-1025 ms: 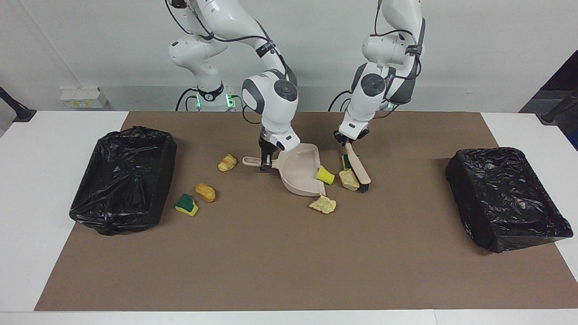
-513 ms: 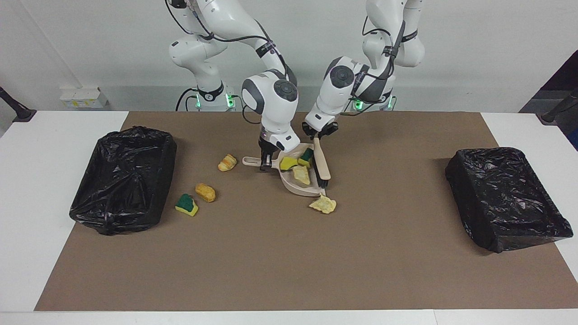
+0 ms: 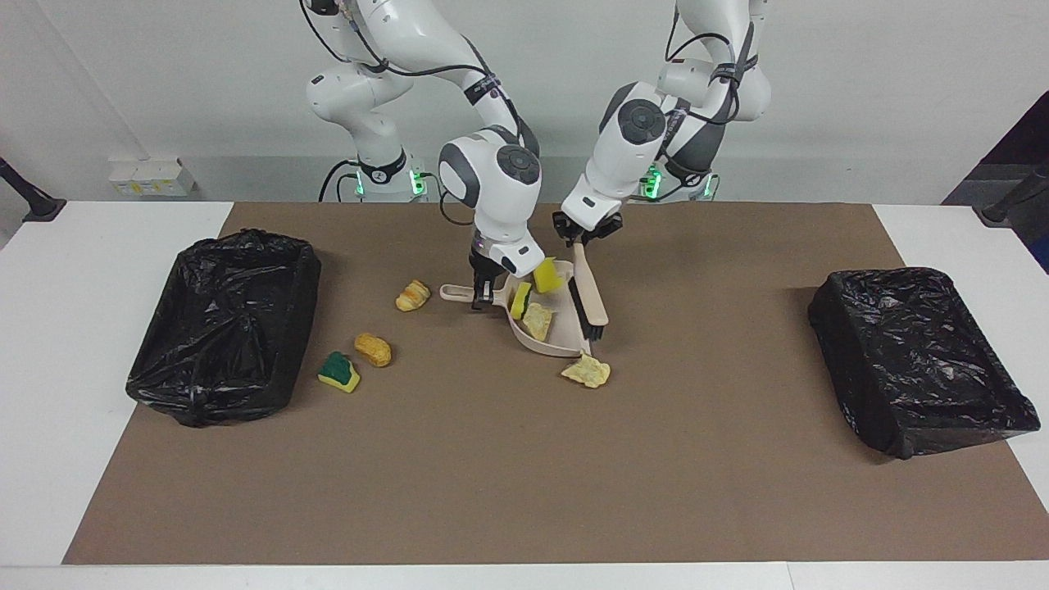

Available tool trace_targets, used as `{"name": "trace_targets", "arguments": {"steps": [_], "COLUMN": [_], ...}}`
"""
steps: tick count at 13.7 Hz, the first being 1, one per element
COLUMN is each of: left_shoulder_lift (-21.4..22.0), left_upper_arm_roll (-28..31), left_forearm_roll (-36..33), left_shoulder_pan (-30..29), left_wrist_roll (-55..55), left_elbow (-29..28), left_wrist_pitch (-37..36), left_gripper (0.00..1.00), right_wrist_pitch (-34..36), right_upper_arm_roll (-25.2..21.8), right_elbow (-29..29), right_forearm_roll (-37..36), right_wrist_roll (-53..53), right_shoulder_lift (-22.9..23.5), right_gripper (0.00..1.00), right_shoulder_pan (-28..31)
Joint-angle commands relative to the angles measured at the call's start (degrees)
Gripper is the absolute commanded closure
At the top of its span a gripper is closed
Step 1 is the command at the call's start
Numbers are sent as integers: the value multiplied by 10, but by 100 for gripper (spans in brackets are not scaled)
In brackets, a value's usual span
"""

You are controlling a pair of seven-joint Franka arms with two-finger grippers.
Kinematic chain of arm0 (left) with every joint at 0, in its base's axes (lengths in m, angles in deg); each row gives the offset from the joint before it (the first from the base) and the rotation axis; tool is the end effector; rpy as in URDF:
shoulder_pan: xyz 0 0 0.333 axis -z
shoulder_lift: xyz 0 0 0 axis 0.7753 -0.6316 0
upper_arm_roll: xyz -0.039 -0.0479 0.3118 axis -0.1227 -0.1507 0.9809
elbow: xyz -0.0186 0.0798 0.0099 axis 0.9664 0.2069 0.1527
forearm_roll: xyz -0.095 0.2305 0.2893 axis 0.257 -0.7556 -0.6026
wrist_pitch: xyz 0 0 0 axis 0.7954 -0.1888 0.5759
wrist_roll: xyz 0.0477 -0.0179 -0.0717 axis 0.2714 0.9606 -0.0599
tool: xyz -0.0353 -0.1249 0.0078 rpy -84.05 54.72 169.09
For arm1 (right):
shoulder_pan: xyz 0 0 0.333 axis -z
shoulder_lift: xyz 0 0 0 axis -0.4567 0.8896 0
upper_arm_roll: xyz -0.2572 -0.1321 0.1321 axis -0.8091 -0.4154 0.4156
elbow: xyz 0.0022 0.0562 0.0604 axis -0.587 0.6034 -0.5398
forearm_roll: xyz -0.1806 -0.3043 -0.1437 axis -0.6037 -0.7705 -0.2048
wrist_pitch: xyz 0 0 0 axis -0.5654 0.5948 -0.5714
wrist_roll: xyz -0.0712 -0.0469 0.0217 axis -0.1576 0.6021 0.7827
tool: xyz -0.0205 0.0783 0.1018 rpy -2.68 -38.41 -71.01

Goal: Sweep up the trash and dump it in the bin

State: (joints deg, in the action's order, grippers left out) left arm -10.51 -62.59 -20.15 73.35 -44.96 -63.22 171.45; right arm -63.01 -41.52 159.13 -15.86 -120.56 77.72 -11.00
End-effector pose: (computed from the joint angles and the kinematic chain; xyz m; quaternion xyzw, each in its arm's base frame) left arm 0.4270 -0.3024 0.3931 0.9936 -0.0015 -0.0709 0.0875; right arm 0.4832 0.2970 0.3259 0.6934 0.7101 -0.0736 0.0972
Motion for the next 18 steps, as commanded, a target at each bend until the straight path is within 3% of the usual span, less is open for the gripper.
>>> {"name": "trace_targets", "arguments": {"steps": [1,5,11,14,18], "left_shoulder_lift": [-45,-152,-190,-178,-112], "left_upper_arm_roll": [-4,-5,-5,-6,-12], "left_forearm_roll": [-48,-134,-190,-191,-190], "left_shoulder_pan": [-42,-68,-78,-53,-25], "left_wrist_roll": [-90,-126,-175,-174,-180], "left_elbow": [38,151,176,143,81], "left_wrist_pitch": [25,11,21,-16,-84], "left_gripper": [100,100,100,100,100], "right_wrist_pitch": [5,4,4,5,4], "right_upper_arm_roll": [3,3,3,3,3], "right_elbow": [-1,-1,0,-1,-1], "right_forearm_roll": [-15,-15,-15,-15,-15], "right_wrist_roll": [16,16,16,17,17], "right_shoulder_lift": [1,1,1,1,1], "right_gripper": [100,100,100,100,100], "right_shoulder_pan": [3,4,4,4,5]}}
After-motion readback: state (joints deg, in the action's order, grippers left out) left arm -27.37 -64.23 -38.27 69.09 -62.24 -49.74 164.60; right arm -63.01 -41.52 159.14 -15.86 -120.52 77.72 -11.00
